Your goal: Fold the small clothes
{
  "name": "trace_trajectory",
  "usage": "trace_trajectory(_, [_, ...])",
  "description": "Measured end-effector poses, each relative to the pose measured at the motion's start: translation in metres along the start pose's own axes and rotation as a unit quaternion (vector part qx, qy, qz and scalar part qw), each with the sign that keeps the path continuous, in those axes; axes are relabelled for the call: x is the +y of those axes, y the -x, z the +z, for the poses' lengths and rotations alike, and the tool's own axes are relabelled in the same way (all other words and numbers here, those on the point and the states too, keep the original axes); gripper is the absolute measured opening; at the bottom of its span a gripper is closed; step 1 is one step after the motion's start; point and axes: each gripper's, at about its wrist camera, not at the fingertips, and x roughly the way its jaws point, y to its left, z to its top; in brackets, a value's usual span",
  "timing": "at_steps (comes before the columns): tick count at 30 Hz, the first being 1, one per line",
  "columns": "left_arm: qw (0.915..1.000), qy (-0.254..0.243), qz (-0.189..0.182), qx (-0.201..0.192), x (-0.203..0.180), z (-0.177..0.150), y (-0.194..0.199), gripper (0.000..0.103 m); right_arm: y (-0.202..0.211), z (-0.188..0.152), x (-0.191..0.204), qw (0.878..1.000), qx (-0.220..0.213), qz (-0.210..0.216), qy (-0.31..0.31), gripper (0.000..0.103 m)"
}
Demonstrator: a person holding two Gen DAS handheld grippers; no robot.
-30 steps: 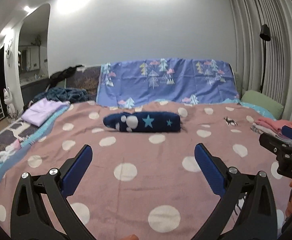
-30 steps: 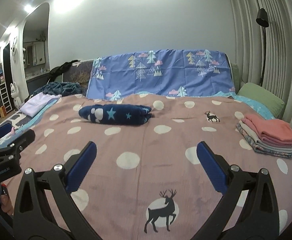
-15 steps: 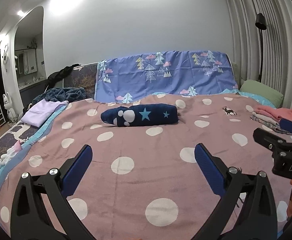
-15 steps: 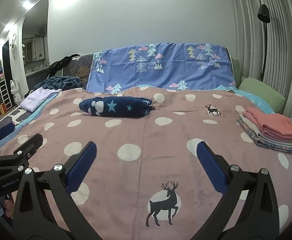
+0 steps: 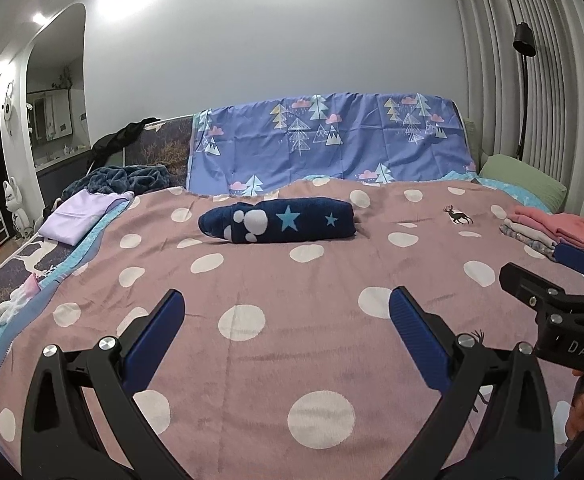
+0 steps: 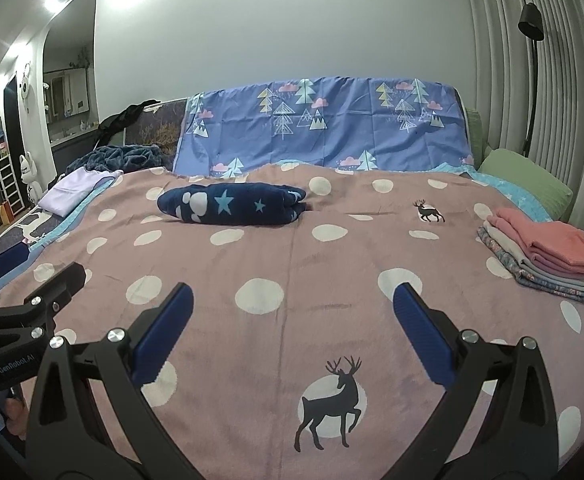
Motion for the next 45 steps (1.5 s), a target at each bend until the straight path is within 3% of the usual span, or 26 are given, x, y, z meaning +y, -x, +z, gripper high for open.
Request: trace_trajectory(45, [0.9994, -0.002, -0.018, 0.03, -0.009, -0.005, -0.018, 0.102, -0.018, -0.007, -0.005, 1.0, 0.021, -0.011, 0.0, 0.101])
